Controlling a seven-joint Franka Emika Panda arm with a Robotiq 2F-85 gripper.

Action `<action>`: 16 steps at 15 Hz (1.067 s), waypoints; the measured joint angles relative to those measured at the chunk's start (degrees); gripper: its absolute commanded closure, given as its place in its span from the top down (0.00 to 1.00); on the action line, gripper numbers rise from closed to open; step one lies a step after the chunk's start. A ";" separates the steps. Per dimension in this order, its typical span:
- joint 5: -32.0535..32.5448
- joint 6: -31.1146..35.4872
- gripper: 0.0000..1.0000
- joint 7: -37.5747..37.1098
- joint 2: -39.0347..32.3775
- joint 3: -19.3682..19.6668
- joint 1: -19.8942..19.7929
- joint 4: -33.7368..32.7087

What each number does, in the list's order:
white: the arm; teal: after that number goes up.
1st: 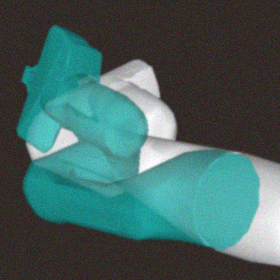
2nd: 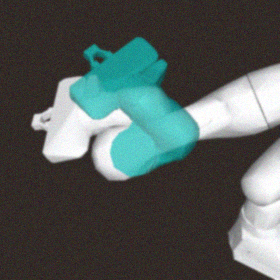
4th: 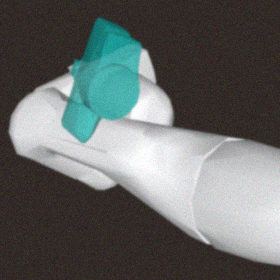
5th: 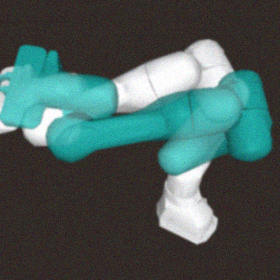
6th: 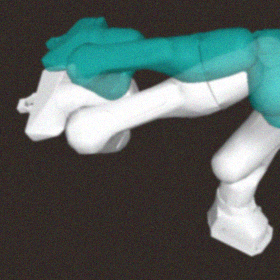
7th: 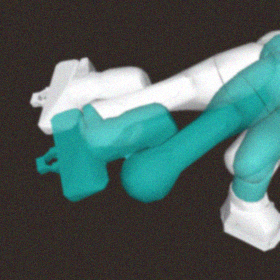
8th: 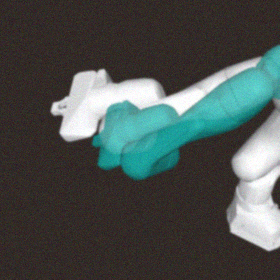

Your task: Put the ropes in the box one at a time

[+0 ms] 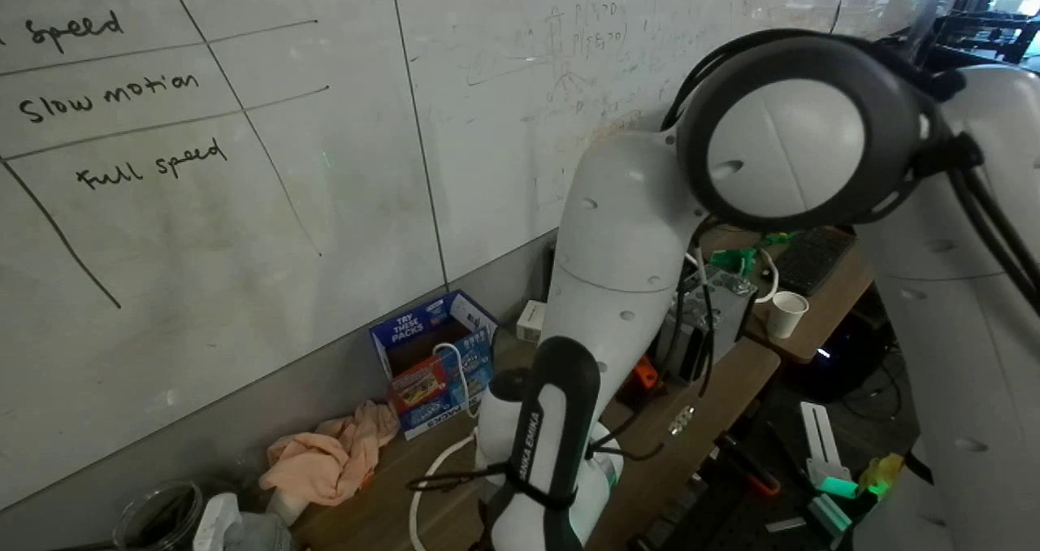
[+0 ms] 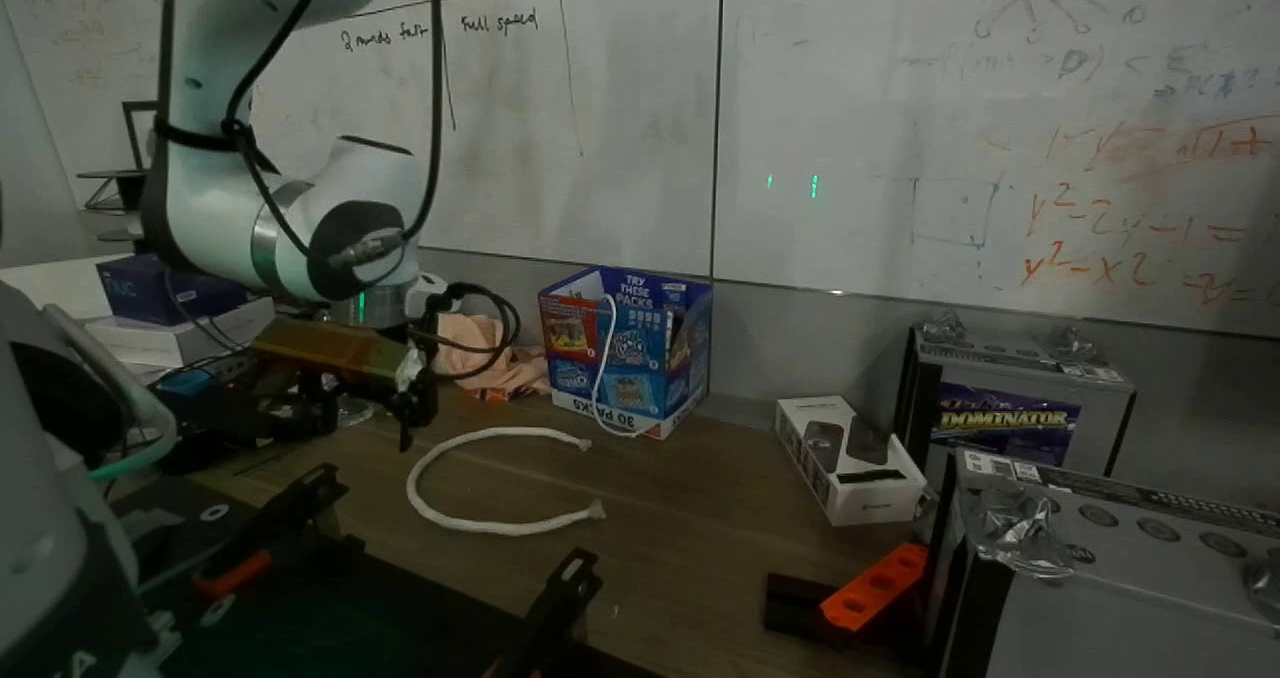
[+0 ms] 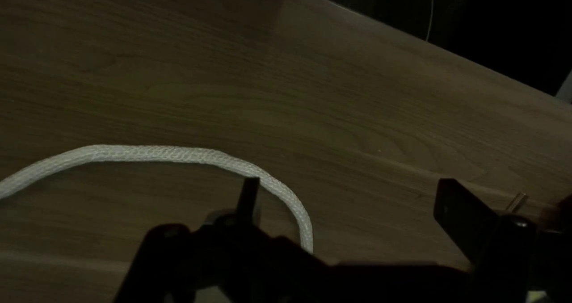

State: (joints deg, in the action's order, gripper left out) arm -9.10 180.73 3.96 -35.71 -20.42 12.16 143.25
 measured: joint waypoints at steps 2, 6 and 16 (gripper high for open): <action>2.05 3.13 1.00 -1.60 -3.12 4.16 5.23 -1.41; 3.21 5.18 1.00 -3.40 -9.46 10.53 14.99 -6.55; 3.26 5.04 1.00 -5.67 -20.48 16.69 27.99 -20.73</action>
State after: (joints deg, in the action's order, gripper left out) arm -5.84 185.77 -1.71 -56.20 -3.72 40.15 122.52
